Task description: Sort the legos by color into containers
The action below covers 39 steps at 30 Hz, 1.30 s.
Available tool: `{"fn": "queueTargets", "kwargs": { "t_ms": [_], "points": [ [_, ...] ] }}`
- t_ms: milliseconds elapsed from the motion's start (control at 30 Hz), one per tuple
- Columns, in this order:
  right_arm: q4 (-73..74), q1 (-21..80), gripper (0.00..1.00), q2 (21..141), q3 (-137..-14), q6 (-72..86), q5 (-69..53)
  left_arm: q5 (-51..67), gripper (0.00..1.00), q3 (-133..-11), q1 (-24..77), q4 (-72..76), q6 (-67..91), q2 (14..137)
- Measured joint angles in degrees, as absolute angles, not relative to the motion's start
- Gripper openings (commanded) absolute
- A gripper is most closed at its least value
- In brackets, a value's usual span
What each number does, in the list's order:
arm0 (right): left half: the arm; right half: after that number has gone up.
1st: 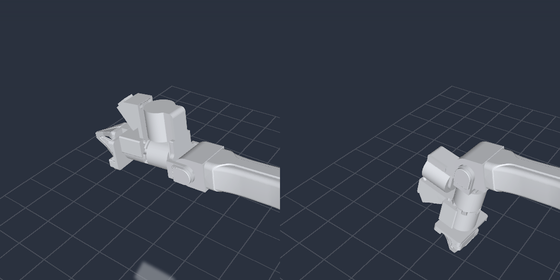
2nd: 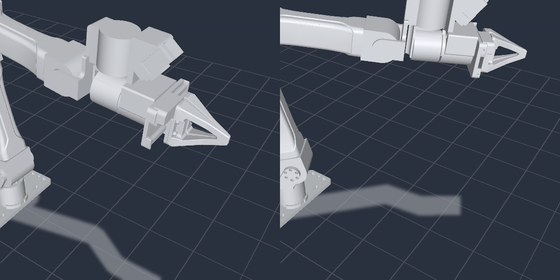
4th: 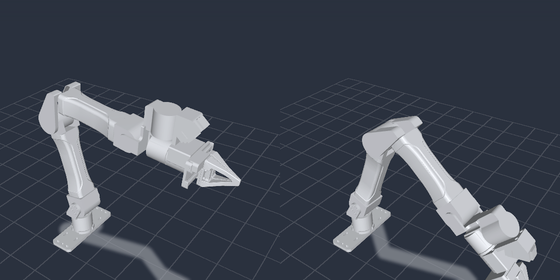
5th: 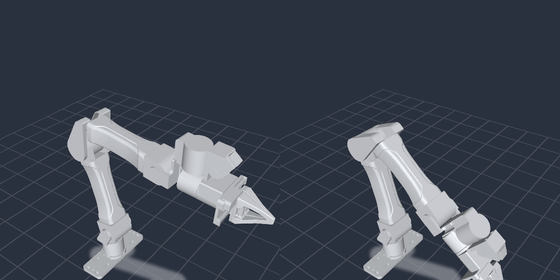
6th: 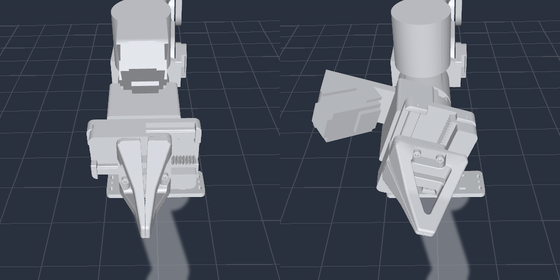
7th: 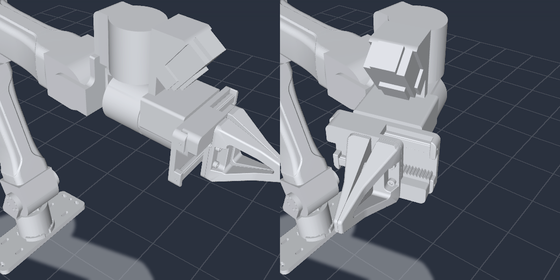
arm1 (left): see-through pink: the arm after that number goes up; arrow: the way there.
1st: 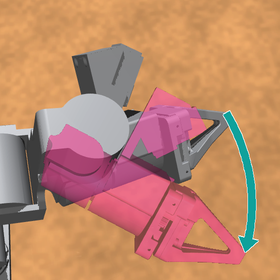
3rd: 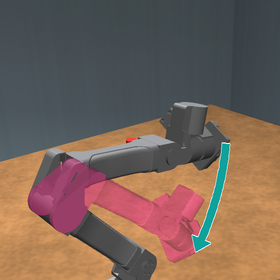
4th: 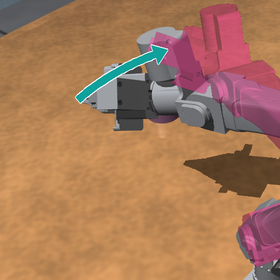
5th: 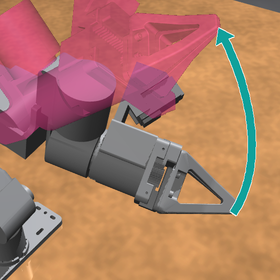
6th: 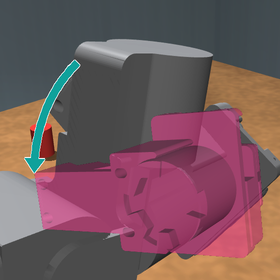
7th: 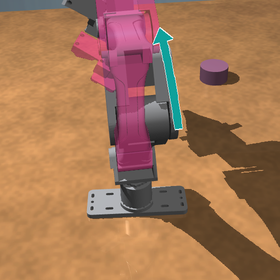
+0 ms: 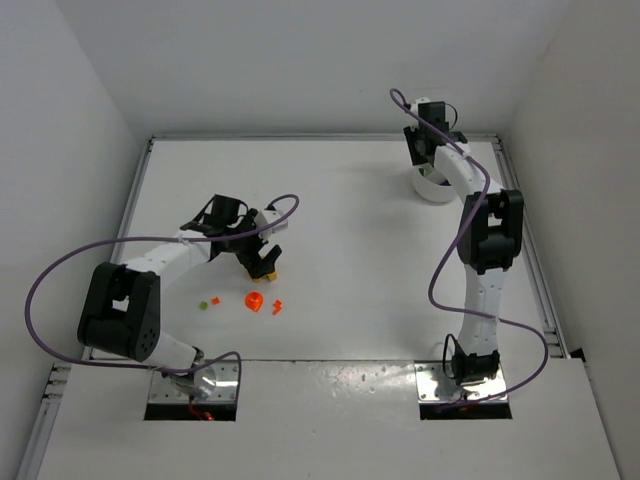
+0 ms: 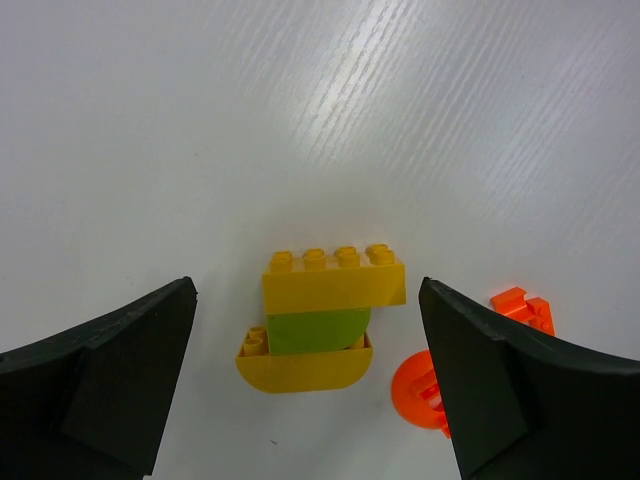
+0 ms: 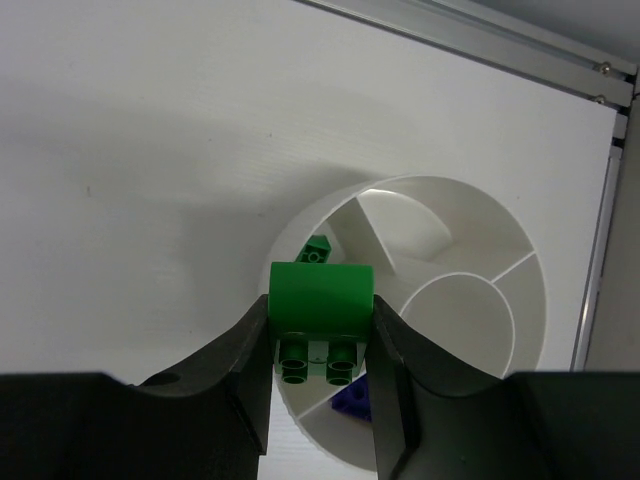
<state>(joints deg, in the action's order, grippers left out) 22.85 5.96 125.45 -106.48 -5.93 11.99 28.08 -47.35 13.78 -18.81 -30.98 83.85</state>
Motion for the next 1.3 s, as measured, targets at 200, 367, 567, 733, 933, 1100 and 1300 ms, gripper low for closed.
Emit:
{"fn": "queueTargets", "kwargs": {
  "t_ms": [200, 367, 567, 733, 933, 1100, 1300],
  "points": [
    [21.76, 5.93, 0.13, 125.45, -106.48, -6.02, 14.85, 28.27, 1.0, -47.35, 13.78, -18.79, -30.98, 83.85],
    [21.43, 5.93, 0.28, 125.45, -106.48, -6.02, 16.75, 28.29, 1.0, -47.35, 13.78, -18.79, -30.98, 83.85],
    [21.41, 5.98, 0.35, 125.45, -106.48, -6.02, 17.43, 28.32, 1.0, -47.35, 13.78, -18.79, -30.98, 83.85],
    [21.26, 5.98, 0.44, 125.45, -106.48, -6.07, 17.58, 28.34, 1.0, -47.35, 13.76, -18.79, -30.98, 83.85],
    [21.21, 5.98, 0.53, 125.45, -106.48, -6.07, 17.91, 28.45, 1.0, -47.35, 13.78, -18.72, -30.79, 83.85],
    [21.19, 5.98, 0.53, 125.43, -106.48, -6.07, 17.91, 28.45, 1.0, -47.35, 13.78, -18.55, -30.26, 83.85],
    [22.35, 5.98, 0.53, 124.14, -106.32, -5.54, 16.01, 28.82, 1.0, -47.35, 12.97, -18.76, -27.73, 81.6]
  ]
}}
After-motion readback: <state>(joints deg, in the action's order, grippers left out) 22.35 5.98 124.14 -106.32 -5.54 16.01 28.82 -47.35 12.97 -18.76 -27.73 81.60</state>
